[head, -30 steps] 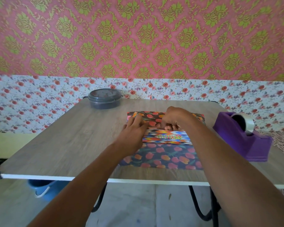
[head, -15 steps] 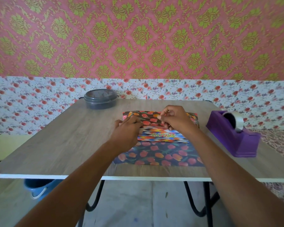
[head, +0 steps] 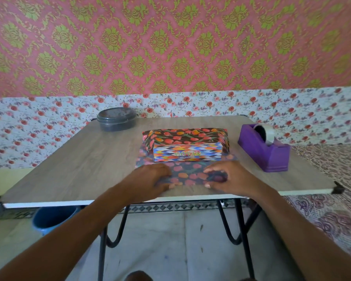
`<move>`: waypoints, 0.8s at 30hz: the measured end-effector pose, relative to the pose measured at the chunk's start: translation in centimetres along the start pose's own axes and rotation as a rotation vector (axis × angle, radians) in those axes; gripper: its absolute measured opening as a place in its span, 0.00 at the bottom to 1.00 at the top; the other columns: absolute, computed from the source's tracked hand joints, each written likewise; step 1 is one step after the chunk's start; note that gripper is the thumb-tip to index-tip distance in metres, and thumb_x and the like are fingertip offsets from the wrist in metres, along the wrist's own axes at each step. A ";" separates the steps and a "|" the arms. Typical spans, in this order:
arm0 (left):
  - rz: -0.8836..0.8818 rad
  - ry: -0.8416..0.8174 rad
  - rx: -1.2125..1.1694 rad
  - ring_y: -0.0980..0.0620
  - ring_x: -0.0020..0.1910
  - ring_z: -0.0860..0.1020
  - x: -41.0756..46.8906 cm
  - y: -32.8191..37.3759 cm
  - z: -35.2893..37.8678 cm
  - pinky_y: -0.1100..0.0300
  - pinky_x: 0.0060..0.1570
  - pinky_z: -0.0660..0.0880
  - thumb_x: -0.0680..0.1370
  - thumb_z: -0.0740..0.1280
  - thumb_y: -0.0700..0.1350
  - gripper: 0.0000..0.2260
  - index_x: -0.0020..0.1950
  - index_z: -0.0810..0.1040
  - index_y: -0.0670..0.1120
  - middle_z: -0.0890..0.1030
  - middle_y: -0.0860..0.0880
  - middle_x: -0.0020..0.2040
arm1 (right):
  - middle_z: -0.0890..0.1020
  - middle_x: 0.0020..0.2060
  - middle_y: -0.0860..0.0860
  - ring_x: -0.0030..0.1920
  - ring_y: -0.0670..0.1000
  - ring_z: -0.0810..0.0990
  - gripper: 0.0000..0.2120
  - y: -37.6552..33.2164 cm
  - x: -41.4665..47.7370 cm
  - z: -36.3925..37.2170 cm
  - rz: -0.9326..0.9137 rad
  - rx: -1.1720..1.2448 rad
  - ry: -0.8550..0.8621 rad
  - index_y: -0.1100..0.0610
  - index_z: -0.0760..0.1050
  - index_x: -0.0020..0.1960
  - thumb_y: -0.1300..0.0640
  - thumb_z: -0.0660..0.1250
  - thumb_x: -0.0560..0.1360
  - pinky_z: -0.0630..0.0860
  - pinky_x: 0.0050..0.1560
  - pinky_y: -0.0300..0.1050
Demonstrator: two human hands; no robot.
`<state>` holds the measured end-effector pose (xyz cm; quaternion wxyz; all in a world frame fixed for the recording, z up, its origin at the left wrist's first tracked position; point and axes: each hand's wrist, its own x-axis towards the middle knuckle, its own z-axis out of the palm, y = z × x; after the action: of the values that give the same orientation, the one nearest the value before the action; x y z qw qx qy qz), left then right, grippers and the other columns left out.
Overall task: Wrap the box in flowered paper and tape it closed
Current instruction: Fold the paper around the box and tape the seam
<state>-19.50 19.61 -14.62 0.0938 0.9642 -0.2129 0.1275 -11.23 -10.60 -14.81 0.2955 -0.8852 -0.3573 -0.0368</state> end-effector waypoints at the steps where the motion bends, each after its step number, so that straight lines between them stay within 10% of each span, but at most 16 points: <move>1: -0.023 -0.003 -0.015 0.51 0.58 0.78 -0.1 0.3 0.1 0.56 0.58 0.75 0.78 0.61 0.61 0.20 0.61 0.79 0.49 0.81 0.53 0.59 | 0.86 0.53 0.43 0.54 0.37 0.81 0.18 0.2 -0.3 0.0 -0.016 -0.031 0.016 0.51 0.84 0.60 0.49 0.79 0.72 0.75 0.59 0.34; 9: -0.049 -0.038 0.118 0.42 0.53 0.79 0.5 2.1 -0.2 0.53 0.49 0.75 0.75 0.60 0.45 0.13 0.56 0.77 0.45 0.82 0.44 0.54 | 0.75 0.34 0.43 0.41 0.51 0.76 0.07 -2.3 -0.3 -1.2 -0.120 -0.352 -0.079 0.54 0.78 0.55 0.54 0.68 0.78 0.78 0.44 0.48; 15: -0.066 -0.029 0.164 0.40 0.48 0.81 0.5 1.2 -0.2 0.51 0.45 0.77 0.77 0.60 0.42 0.08 0.48 0.79 0.42 0.83 0.41 0.49 | 0.83 0.43 0.45 0.42 0.49 0.80 0.15 -1.1 0.1 -2.1 -0.068 -0.379 -0.198 0.47 0.81 0.55 0.56 0.65 0.70 0.81 0.45 0.55; 24: -0.083 0.337 0.310 0.37 0.34 0.81 1.3 1.4 -2.1 0.51 0.35 0.77 0.81 0.66 0.46 0.05 0.50 0.79 0.45 0.84 0.42 0.41 | 0.85 0.51 0.52 0.50 0.55 0.83 0.10 0.4 -0.6 -2.3 -0.100 -0.502 0.091 0.53 0.80 0.57 0.54 0.67 0.78 0.78 0.45 0.47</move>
<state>-19.38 18.31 -12.05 -0.0161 0.9401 -0.1323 0.3138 -11.06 -12.45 -13.24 0.0801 -0.9095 -0.3668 -0.1788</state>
